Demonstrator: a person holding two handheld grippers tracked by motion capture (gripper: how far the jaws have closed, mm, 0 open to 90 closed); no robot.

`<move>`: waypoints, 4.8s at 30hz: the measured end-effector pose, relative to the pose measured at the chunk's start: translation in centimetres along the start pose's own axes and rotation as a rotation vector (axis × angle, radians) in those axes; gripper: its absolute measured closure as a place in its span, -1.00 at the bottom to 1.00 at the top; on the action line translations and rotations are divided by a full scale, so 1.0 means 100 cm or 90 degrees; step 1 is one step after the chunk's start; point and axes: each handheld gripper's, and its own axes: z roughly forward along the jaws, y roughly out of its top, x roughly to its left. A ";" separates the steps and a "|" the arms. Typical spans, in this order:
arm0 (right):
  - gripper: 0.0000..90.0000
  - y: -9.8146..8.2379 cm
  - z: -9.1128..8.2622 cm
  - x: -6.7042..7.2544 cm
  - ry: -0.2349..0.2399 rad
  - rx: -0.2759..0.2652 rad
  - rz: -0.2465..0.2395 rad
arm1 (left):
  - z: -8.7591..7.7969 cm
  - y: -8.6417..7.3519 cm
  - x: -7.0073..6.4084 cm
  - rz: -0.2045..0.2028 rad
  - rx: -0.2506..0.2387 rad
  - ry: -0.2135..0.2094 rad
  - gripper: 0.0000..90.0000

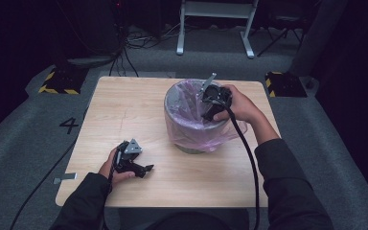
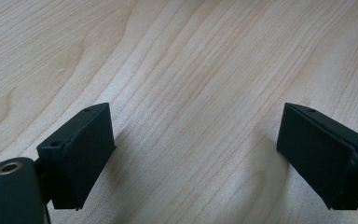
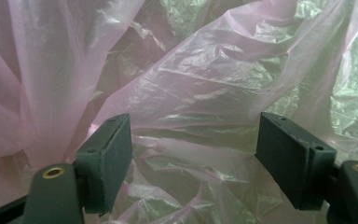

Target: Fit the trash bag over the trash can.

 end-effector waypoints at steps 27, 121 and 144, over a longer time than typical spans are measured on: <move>-0.38 -0.019 -0.013 0.000 -0.040 -0.190 0.084 | 0.000 0.000 0.000 0.000 0.000 0.000 -0.76; -0.50 -0.087 -0.079 0.027 -0.055 -0.387 0.141 | 0.000 0.000 0.000 0.000 0.000 0.000 -0.76; -0.50 -0.113 -0.083 0.035 -0.079 -0.344 0.123 | 0.000 0.000 0.000 0.000 0.000 0.000 -0.76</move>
